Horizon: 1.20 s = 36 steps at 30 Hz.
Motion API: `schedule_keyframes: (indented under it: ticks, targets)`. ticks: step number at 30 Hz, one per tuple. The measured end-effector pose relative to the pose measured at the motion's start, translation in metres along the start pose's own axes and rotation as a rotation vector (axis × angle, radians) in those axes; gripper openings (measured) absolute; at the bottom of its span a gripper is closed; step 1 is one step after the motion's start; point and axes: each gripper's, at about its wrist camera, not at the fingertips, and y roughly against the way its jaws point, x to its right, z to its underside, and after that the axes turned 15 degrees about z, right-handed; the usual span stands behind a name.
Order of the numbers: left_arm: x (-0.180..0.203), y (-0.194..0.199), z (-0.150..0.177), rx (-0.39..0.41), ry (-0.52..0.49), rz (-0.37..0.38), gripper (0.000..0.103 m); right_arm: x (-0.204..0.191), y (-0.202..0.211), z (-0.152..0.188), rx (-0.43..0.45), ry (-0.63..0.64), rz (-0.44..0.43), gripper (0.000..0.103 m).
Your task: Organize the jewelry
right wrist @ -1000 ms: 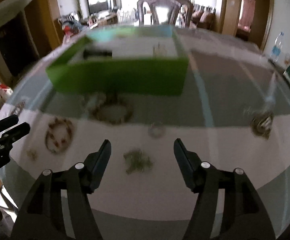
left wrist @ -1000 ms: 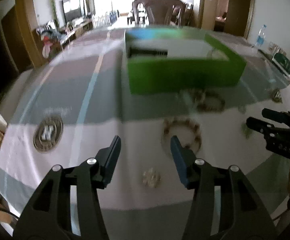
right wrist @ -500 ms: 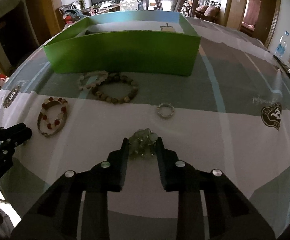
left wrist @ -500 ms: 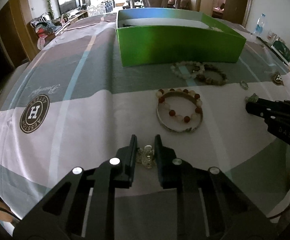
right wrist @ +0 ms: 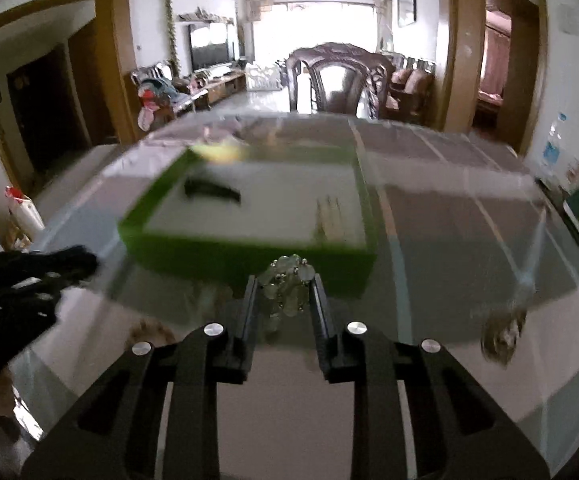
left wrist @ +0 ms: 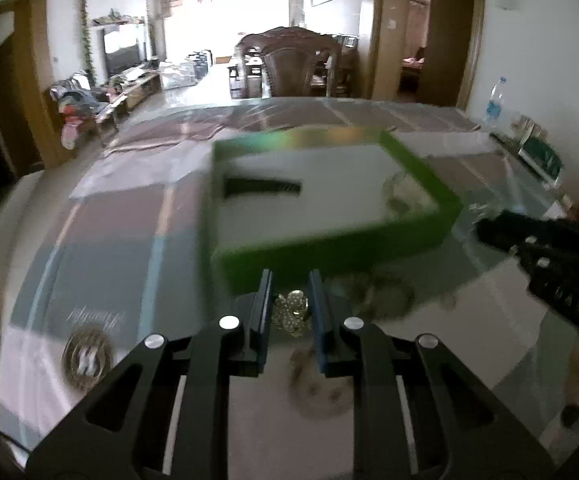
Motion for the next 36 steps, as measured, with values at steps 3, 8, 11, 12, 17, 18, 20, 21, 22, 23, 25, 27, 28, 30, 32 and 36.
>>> schedule_keyframes:
  ticks: [3,8,11,12,17,18,20,21,22,23,25,27,28,30,32,36]
  targets:
    - [-0.006,-0.025,-0.033,0.0,-0.001,-0.063,0.018,-0.005,-0.028,-0.028,-0.027,-0.011,0.01,0.026]
    - [-0.03,-0.072,-0.06,-0.038,0.041,-0.094,0.018,-0.018,-0.093,-0.046,-0.113,-0.009,0.033,0.025]
    - [-0.039,-0.093,-0.061,-0.076,0.071,-0.119,0.019,-0.02,-0.114,-0.045,-0.157,-0.029,0.019,0.026]
    - [-0.04,-0.096,-0.061,-0.073,0.077,-0.109,0.025,-0.019,-0.115,-0.044,-0.157,-0.037,0.02,0.028]
    - [-0.026,-0.086,-0.049,-0.058,0.026,-0.139,0.057,-0.004,-0.086,-0.033,-0.112,-0.066,-0.008,0.048]
    - [-0.021,-0.077,-0.043,-0.062,0.018,-0.138,0.057,0.001,-0.077,-0.026,-0.116,-0.066,-0.025,0.048]
    - [-0.014,-0.063,-0.028,-0.073,0.017,-0.126,0.057,0.005,-0.063,-0.01,-0.133,-0.067,-0.064,0.048]
    - [-0.009,-0.057,-0.017,-0.087,0.017,-0.123,0.057,0.005,-0.06,-0.001,-0.152,-0.06,-0.076,0.048]
    - [-0.006,-0.055,-0.01,-0.1,0.014,-0.124,0.057,0.002,-0.059,0.009,-0.18,-0.044,-0.085,0.047]
    - [0.0,-0.056,0.0,-0.129,0.003,-0.129,0.057,-0.003,-0.06,0.016,-0.202,-0.026,-0.088,0.044]
    - [0.007,-0.061,0.012,-0.171,-0.026,-0.134,0.057,-0.016,-0.067,0.027,-0.234,0.028,-0.073,0.039]
    - [0.012,-0.065,0.021,-0.193,-0.06,-0.15,0.057,-0.025,-0.077,0.033,-0.242,0.05,-0.046,0.039]
    - [0.012,-0.067,0.024,-0.201,-0.067,-0.164,0.057,-0.027,-0.081,0.034,-0.248,0.048,-0.052,0.039]
    - [0.007,-0.066,0.031,-0.212,-0.054,-0.187,0.057,-0.03,-0.09,0.034,-0.275,0.006,-0.093,0.039]
    - [-0.001,-0.063,0.036,-0.217,-0.03,-0.191,0.057,-0.034,-0.094,0.033,-0.298,-0.026,-0.12,0.039]
    - [-0.017,-0.056,0.047,-0.223,0.016,-0.196,0.062,-0.052,-0.1,0.033,-0.314,0.004,-0.106,0.039]
